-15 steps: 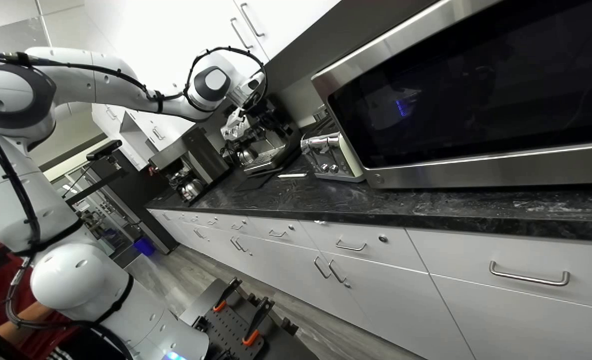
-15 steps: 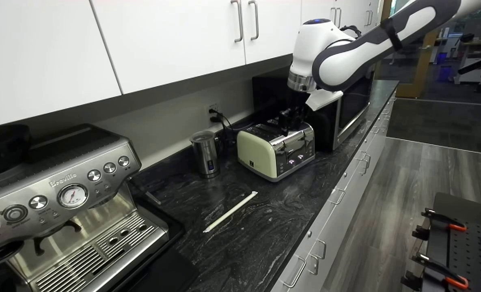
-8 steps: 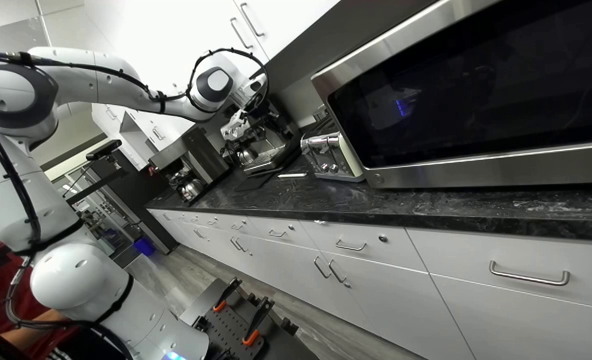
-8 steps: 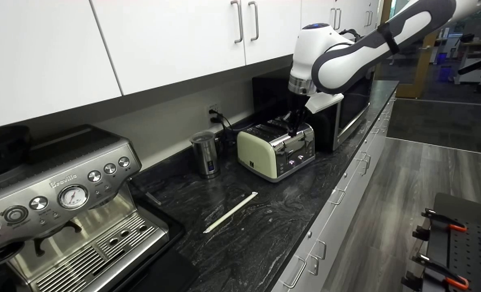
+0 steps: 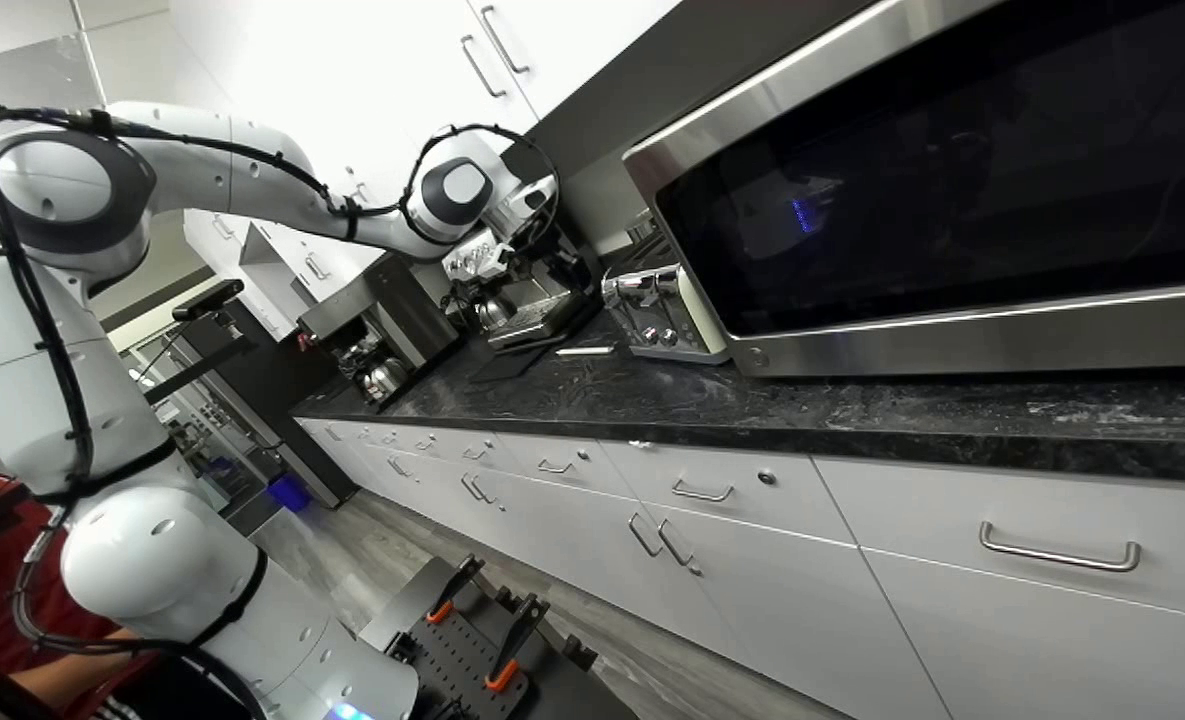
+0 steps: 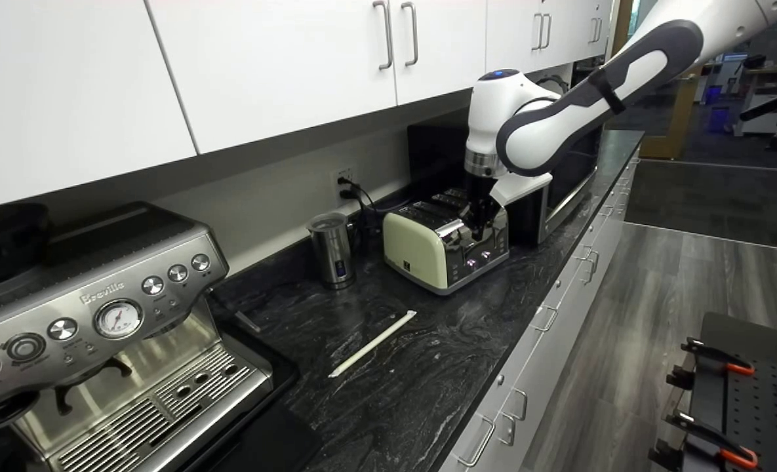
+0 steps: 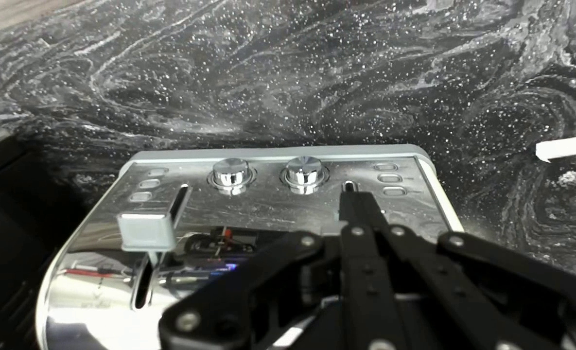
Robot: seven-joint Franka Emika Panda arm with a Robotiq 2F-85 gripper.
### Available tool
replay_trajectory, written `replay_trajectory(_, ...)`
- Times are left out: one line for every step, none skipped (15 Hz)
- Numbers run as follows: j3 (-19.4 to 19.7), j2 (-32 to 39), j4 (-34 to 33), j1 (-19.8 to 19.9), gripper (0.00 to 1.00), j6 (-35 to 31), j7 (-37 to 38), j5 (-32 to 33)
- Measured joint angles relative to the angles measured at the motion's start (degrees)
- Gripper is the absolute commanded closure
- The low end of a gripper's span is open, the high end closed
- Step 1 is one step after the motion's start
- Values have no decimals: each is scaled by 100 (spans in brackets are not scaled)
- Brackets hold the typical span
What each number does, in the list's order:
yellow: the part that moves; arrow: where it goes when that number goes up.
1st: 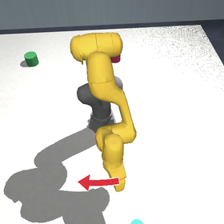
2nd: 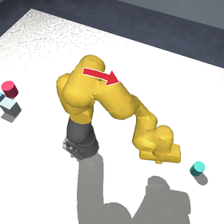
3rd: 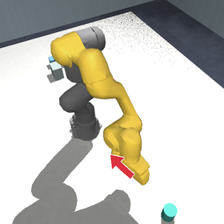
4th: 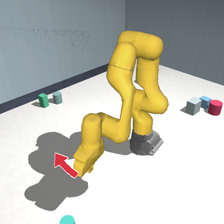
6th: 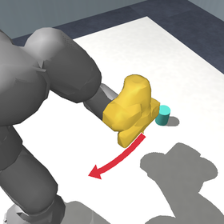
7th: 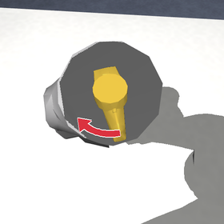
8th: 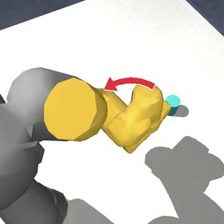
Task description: Interact with the toaster on the counter
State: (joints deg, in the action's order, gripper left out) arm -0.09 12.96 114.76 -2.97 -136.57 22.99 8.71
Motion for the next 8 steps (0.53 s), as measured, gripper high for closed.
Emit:
replay_trajectory(11,48,0,0,100,-39,1,0)
replay_trajectory(19,87,-1,0,100,-94,2,-1)
replay_trajectory(24,119,-1,0,100,-170,3,-5)
replay_trajectory(29,144,0,0,100,-261,5,-8)
replay_trajectory(33,160,0,0,100,-336,6,-12)
replay_trajectory(38,171,0,0,100,-397,7,-15)
replay_trajectory(43,180,-1,0,100,-425,7,-16)
replay_trajectory(50,190,-1,0,100,-429,7,-16)
